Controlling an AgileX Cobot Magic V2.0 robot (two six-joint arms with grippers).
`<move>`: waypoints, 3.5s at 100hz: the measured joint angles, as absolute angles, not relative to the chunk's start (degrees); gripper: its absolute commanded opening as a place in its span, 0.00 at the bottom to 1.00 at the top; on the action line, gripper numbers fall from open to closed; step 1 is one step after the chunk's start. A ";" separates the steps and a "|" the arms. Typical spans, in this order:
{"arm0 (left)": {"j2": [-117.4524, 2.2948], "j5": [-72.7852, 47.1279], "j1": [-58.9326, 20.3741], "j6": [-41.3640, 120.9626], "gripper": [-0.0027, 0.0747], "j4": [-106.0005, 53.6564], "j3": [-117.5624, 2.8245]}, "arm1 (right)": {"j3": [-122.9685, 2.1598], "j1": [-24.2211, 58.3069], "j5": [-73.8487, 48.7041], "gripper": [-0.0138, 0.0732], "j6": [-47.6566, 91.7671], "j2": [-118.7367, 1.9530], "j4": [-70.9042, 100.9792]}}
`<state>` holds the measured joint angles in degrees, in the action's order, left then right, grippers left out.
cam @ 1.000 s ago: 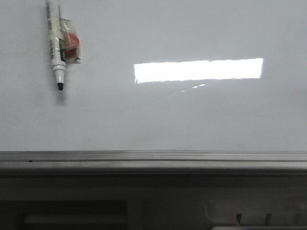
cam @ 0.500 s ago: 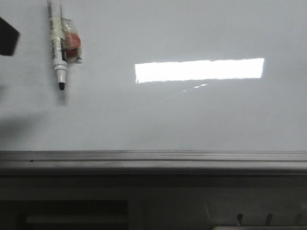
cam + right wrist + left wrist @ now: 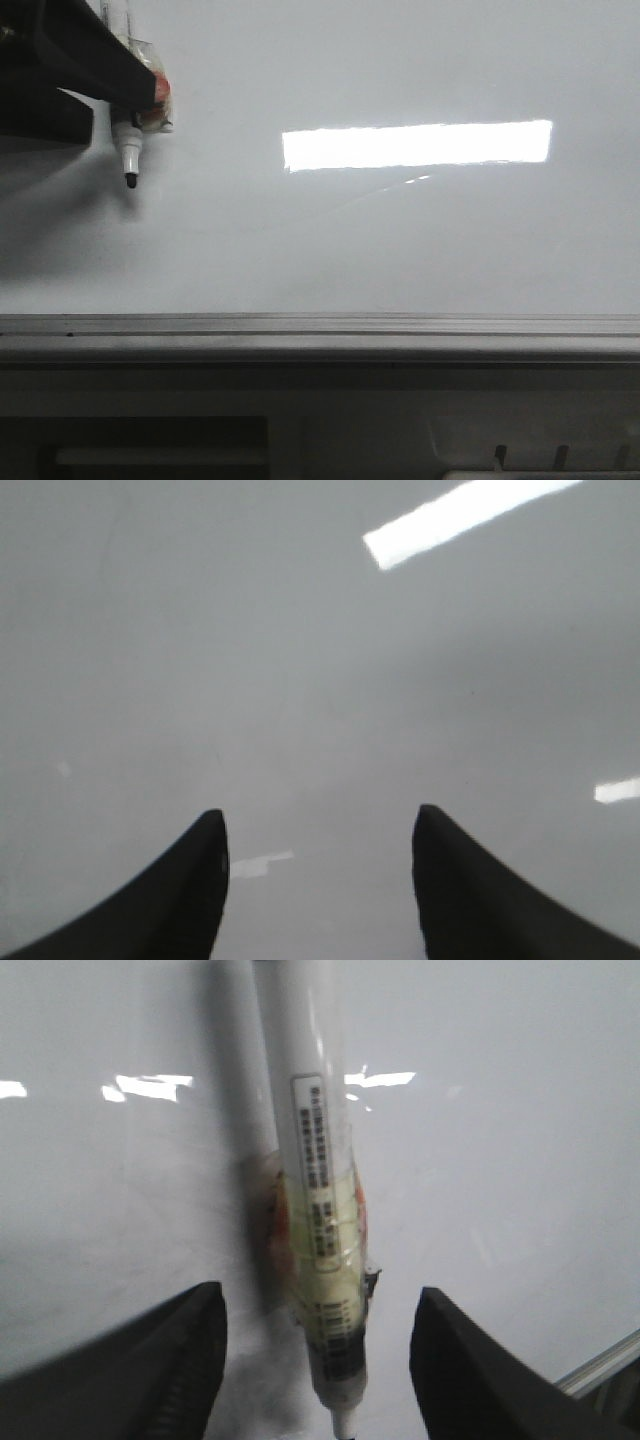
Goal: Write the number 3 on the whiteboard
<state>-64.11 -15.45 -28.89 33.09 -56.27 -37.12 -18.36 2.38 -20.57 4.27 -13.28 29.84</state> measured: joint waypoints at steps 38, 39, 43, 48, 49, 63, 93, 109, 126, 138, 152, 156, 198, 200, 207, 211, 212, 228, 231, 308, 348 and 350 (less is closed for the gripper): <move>-67.40 -18.53 -29.01 33.21 0.01 -56.81 -38.15 | -26.06 2.38 -20.61 0.58 7.31 -14.47 29.74; -67.40 -18.71 -29.01 33.21 0.01 -56.81 -38.29 | -26.44 2.38 -20.61 0.58 7.72 -14.59 29.74; -67.40 -19.77 -29.01 33.75 0.01 -56.58 -38.72 | -29.02 2.38 -20.61 0.58 8.57 -15.41 29.74; -67.40 -21.85 -29.01 35.60 0.01 -56.19 -39.72 | -32.62 2.38 -21.31 0.58 10.41 -16.69 29.74; -67.40 -22.21 -29.01 35.60 0.01 -55.99 -39.88 | -33.19 2.38 -21.64 0.58 10.76 -16.91 29.74; -65.25 -33.51 -28.89 47.61 0.01 -54.69 -44.84 | -46.21 2.38 -32.69 0.58 23.97 -23.47 34.29; -56.51 -54.13 -28.89 79.94 0.01 -50.79 -53.87 | -64.48 5.45 -63.44 0.58 53.48 -44.38 61.72; -54.44 -55.71 -26.30 83.67 0.01 -48.18 -53.98 | -65.11 19.44 -63.19 0.58 55.66 -50.11 56.22; -54.43 -55.70 -25.10 84.19 0.01 -47.31 -54.08 | -65.11 36.94 -56.10 0.58 52.76 -55.16 40.35; -54.43 -55.94 -25.10 84.19 0.01 -47.09 -54.08 | -65.11 45.05 -46.26 0.58 51.38 -58.49 36.54; -54.43 -55.94 -24.97 84.19 0.01 -46.68 -54.08 | -65.77 47.53 -39.38 0.58 51.16 -61.81 36.08; -54.43 -56.05 -24.98 84.19 0.01 -46.64 -54.08 | -66.23 47.61 -38.81 0.58 51.16 -62.67 36.08; -54.43 -56.69 -24.98 84.23 0.01 -46.42 -54.08 | -69.91 47.75 -39.11 0.58 51.04 -70.65 42.03; -54.43 -56.69 -24.98 84.23 0.01 -46.42 -54.08 | -69.91 47.75 -39.25 0.57 51.04 -70.93 42.03; -54.43 -56.69 -24.98 84.23 0.01 -46.42 -54.08 | -69.91 47.75 -39.46 0.49 51.04 -71.57 42.07; -54.43 -56.69 -24.98 84.23 0.01 -46.42 -54.08 | -69.91 47.75 -39.46 0.40 51.04 -71.71 42.16; -54.43 -56.69 -24.98 84.23 0.01 -46.42 -54.08 | -69.91 47.75 -39.46 0.39 51.04 -71.71 42.16; -54.43 -57.16 -24.77 81.32 0.02 -46.42 -54.08 | -69.96 47.75 -38.11 0.09 51.95 -71.71 40.27; -54.43 -57.16 -24.77 81.08 0.05 -46.42 -54.08 | -69.96 47.75 -38.00 0.09 51.95 -71.71 40.06; -28.26 -39.34 -24.58 44.31 0.16 -29.58 -42.79 | -69.96 36.29 -28.59 0.09 51.07 -73.82 38.73; -15.69 -27.16 -24.58 37.62 0.01 -35.62 -29.15 | -69.85 35.71 -24.87 0.09 51.07 -78.82 37.36; -15.58 -27.17 -24.58 37.62 0.01 -35.61 -29.11 | -69.85 35.71 -24.87 0.09 51.07 -78.82 36.92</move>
<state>-15.58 -27.17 -24.58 37.62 -35.61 -29.11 -69.85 35.71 -24.87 51.07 -78.82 36.92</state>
